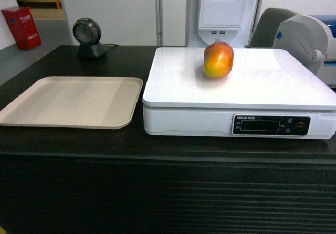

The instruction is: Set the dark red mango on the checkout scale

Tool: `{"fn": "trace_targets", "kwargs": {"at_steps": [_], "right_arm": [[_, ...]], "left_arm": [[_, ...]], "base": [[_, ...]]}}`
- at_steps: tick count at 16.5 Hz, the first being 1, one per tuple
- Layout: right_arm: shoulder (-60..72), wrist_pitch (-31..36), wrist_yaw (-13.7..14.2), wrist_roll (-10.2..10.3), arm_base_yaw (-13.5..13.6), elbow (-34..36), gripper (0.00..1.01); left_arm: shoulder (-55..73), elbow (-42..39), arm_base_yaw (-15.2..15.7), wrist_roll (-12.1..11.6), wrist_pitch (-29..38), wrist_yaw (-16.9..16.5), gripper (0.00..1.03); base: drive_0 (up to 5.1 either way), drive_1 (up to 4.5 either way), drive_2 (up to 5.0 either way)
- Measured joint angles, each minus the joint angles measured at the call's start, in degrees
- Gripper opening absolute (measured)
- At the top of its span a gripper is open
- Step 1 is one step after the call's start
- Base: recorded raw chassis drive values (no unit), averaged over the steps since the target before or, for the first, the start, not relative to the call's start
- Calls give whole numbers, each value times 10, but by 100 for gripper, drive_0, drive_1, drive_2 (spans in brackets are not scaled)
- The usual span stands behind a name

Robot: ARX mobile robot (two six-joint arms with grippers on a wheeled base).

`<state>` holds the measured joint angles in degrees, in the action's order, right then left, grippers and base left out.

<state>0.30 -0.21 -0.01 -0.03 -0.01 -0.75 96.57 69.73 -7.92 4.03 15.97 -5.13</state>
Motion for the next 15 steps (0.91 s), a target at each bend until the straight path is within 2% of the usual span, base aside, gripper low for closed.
{"fn": "trace_targets", "kwargs": {"at_steps": [1,3,4,6,8,10,15], "right_arm": [[0,0,0,0,0,0,98],[0,0,0,0,0,0,98],[0,0,0,0,0,0,98],[0,0,0,0,0,0,98],[0,0,0,0,0,0,98],[0,0,0,0,0,0,98],[0,0,0,0,0,0,98]], "left_arm": [[-68,-75,51,33,-2,43,98],[-131,-153,87,45,6,56,98],[-178,-203,101,44,21,55,98],[-262,-280,111,26,34,52,98],[-325,-343,106,6,31,67,98],[-361,-381,97,-4,23,79,98],[-453,-449,38,-15,0,129,98]], "base": [[0,0,0],[0,0,0],[0,0,0],[0,0,0],[0,0,0],[0,0,0],[0,0,0]]}}
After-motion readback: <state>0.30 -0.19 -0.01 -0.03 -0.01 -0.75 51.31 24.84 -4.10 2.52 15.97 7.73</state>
